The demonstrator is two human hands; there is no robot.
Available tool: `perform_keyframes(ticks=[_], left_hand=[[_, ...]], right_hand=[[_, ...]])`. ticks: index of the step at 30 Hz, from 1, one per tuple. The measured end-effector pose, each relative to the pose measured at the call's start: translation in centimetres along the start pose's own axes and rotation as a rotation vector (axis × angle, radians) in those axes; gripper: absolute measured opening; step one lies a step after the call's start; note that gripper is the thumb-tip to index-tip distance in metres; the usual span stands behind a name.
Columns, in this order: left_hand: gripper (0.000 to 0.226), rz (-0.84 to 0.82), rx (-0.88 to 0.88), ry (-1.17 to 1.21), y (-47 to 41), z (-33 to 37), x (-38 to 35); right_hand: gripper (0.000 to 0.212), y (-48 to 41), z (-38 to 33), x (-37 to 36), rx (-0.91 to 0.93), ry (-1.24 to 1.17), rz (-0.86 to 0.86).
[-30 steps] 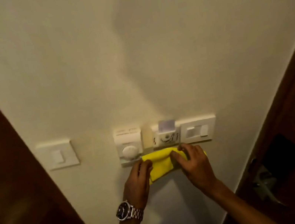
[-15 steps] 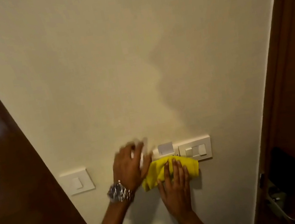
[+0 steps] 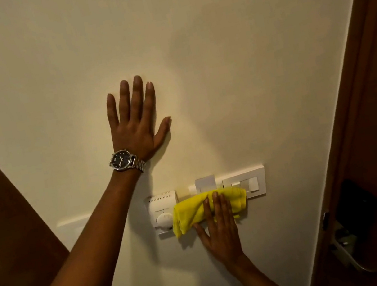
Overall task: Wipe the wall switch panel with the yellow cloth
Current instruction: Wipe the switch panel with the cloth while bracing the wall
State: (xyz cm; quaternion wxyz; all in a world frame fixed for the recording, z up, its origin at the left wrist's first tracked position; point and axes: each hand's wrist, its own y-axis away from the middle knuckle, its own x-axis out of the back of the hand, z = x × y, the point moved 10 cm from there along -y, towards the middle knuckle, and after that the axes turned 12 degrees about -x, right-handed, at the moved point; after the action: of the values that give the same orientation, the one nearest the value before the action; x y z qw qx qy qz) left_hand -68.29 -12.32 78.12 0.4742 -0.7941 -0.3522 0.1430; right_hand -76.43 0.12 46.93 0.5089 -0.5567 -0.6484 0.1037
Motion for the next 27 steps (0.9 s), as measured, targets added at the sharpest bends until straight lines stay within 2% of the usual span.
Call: perform_keyframes(ticks=[4,8,14,18,20,23,27], left_hand=[[0.081,0.0,-0.001,0.009,0.2,0.0,-0.2],[0.078,0.016,-0.001,-0.004,0.0,0.1,0.2],[0.079,0.042,0.002,-0.014,0.1,0.1,0.2],[0.078,0.033,0.006,-0.006,0.2,0.1,0.4],[0.077,0.037,0.008,-0.012,0.1,0.0,0.5],[0.077,0.046,0.006,-0.016,0.1,0.1,0.5],[0.077,0.034,0.012,-0.004,0.1,0.0,0.2]], right_hand=[[0.076,0.1,0.4,-0.8,0.052,0.003,0.065],[0.087,1.6,1.7,-1.3,0.169,0.055,0.072],[0.079,-0.8,0.4,-0.9,0.22,0.003,0.091],[0.085,1.1,1.5,-1.2,0.429,0.108,0.104],[0.079,0.9,1.8,-1.4,0.493,0.131,0.103],[0.075,-0.7,1.2,-1.0,0.502,0.08,0.101],[0.085,0.0,1.7,-0.8,0.554,0.024,0.06]])
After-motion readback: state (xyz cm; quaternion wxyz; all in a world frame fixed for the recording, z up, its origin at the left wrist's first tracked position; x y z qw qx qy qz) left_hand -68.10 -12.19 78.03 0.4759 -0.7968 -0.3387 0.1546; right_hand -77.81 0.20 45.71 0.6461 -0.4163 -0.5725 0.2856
